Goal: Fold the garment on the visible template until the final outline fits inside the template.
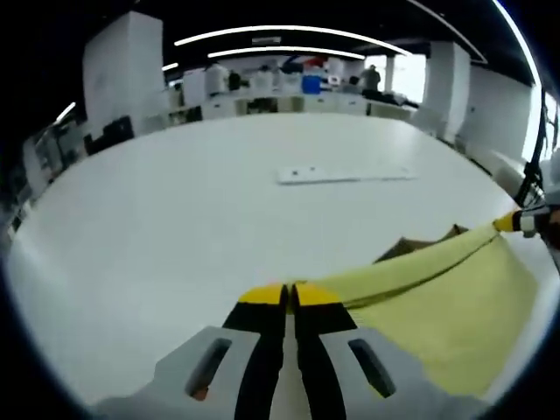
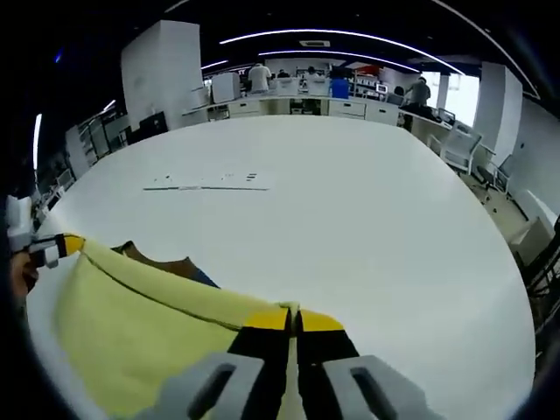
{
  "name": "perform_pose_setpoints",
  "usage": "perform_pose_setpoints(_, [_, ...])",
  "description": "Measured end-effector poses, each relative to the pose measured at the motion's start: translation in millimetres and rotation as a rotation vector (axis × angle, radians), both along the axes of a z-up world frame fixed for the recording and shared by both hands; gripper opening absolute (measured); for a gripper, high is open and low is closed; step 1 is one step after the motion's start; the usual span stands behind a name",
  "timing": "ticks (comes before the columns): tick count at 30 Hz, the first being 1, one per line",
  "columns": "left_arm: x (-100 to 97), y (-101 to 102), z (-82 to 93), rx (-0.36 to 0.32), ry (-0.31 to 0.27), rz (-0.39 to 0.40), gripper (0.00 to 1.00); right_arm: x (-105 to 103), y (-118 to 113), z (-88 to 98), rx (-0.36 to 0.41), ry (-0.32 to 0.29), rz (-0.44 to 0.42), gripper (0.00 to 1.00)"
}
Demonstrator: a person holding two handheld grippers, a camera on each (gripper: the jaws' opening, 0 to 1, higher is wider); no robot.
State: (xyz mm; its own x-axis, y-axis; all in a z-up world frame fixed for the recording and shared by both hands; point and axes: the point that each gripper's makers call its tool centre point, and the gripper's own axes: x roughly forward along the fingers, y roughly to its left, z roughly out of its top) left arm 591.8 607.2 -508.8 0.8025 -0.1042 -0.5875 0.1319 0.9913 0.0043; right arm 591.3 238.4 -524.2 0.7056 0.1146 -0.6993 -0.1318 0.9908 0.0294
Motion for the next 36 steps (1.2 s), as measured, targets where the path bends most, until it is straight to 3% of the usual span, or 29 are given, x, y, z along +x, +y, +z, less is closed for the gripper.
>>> perform_pose_setpoints(6, [5.6, -0.3, -7.9, 0.019, 0.006, -0.02, 0.0, -1.0, 1.0, -9.4, 0.01, 0.028, -0.001, 0.0])
perform_pose_setpoints(11, [4.6, -4.4, -5.6, 0.044, -0.018, -0.09, 0.03, -1.2, 0.0, -3.8, 0.04, 0.018, -0.005, 0.01])
perform_pose_setpoints(17, [0.1, -19.1, 8.2, 0.044, -0.069, -0.256, 0.24, -8.3, 2.9, 12.1, 0.047, -0.017, 0.087, 0.18])
perform_pose_setpoints(22, [-12.1, -24.3, 7.5, 0.095, -0.077, -0.408, 0.29, -17.4, 3.0, 18.0, -0.046, -0.048, 0.229, 0.2])
perform_pose_setpoints(27, [-18.4, -14.7, -12.4, 0.169, -0.024, -0.432, 0.3, -20.8, 3.9, 8.5, -0.079, -0.041, 0.267, 0.21])
perform_pose_setpoints(30, [-15.6, -16.3, -13.9, 0.168, -0.036, -0.423, 0.32, -17.4, 6.3, 3.5, -0.102, -0.051, 0.29, 0.21])
perform_pose_setpoints(33, [-7.5, -16.0, -13.4, 0.198, -0.074, -0.416, 0.36, -9.8, 5.9, 1.9, -0.182, -0.087, 0.316, 0.21])
perform_pose_setpoints(36, [1.0, -16.4, -11.3, 0.204, -0.096, -0.398, 0.38, -2.7, 10.5, 1.5, -0.172, -0.115, 0.315, 0.2])
